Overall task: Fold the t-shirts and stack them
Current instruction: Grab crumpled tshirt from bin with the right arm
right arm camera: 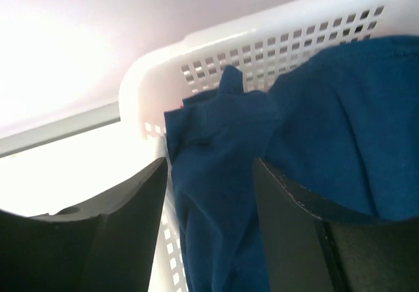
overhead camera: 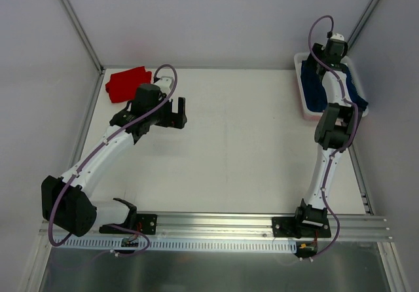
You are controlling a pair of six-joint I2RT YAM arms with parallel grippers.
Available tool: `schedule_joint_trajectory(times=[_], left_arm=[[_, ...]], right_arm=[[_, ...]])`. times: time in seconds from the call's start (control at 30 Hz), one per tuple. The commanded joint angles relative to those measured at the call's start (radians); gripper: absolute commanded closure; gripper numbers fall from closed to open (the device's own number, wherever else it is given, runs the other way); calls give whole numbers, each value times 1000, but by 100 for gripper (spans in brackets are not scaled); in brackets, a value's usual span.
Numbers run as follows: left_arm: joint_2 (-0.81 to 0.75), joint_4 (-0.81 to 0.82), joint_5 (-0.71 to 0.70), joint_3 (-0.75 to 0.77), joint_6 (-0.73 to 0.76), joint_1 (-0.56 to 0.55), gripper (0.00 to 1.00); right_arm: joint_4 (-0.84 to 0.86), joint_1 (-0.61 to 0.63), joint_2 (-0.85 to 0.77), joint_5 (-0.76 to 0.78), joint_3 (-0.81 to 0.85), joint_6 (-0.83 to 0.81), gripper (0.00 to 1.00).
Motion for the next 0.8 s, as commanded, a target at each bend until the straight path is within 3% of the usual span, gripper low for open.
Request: schedule_joint_trajectory(times=[0.0,0.47,0.6,0.67,0.7,0.77], left_arm=[[5,1,20,31,0,13,1],[11,6,20,29,0,16,1],[12,7,21,29,-3,14,1],[12,9,23,29,-4,16,1],[14,7,23,28,-6,14,1],[14,9,29,28,-6,16,1]], right_arm=[[82,7,-83,-25,2,-3,41],[145,14,-43,-27,-160,19,43],[145,14,-40,-30,-179,19,59],[143,14,-43,-27,-183,22,74],[142,14,-45,-24,-183,22,86],[134,14,-46,-19,-182,26,95]])
